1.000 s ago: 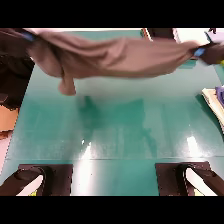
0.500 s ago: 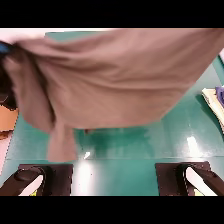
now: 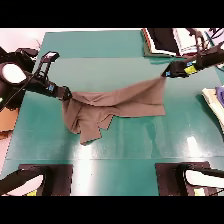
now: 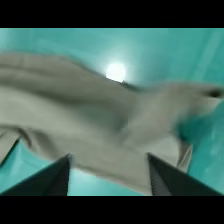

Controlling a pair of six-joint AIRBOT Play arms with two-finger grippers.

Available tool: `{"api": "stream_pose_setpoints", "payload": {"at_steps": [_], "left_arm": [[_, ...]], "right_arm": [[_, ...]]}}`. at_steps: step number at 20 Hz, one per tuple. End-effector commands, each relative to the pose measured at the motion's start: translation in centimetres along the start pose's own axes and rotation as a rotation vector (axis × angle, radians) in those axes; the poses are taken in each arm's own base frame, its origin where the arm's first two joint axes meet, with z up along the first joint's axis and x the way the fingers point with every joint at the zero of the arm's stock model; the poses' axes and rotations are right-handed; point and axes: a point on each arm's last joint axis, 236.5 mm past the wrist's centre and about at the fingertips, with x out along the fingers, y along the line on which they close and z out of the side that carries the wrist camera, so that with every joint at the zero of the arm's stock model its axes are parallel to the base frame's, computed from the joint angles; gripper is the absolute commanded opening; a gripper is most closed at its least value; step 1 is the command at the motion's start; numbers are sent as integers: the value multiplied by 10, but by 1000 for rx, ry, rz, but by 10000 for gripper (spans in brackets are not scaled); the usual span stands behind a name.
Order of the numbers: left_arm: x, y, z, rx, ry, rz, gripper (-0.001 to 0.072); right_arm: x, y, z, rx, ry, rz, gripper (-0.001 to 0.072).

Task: Fold the shirts.

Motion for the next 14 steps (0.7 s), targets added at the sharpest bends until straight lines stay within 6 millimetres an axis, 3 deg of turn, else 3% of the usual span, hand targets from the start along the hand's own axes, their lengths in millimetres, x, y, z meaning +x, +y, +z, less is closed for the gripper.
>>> {"api": "stream_pose_setpoints", "payload": {"at_steps": [1,3,6,11,14], "left_arm": [[-1,53,30,-160,-81,88,555],[-31,78,24,-243,-74,112,556],[-40,82,-28,-323,32,100,556],[2,29,-142,-480,162,35,556],[34,-14,-181,-544,194,-64,556]], "right_arm": [[19,-13,22,160,-17,119,491],[-3,-12,24,165,-31,169,479],[-26,-12,3,140,-51,154,479],[-37,-4,-18,132,-156,117,479],[-37,-6,-25,150,-207,99,478]]}}
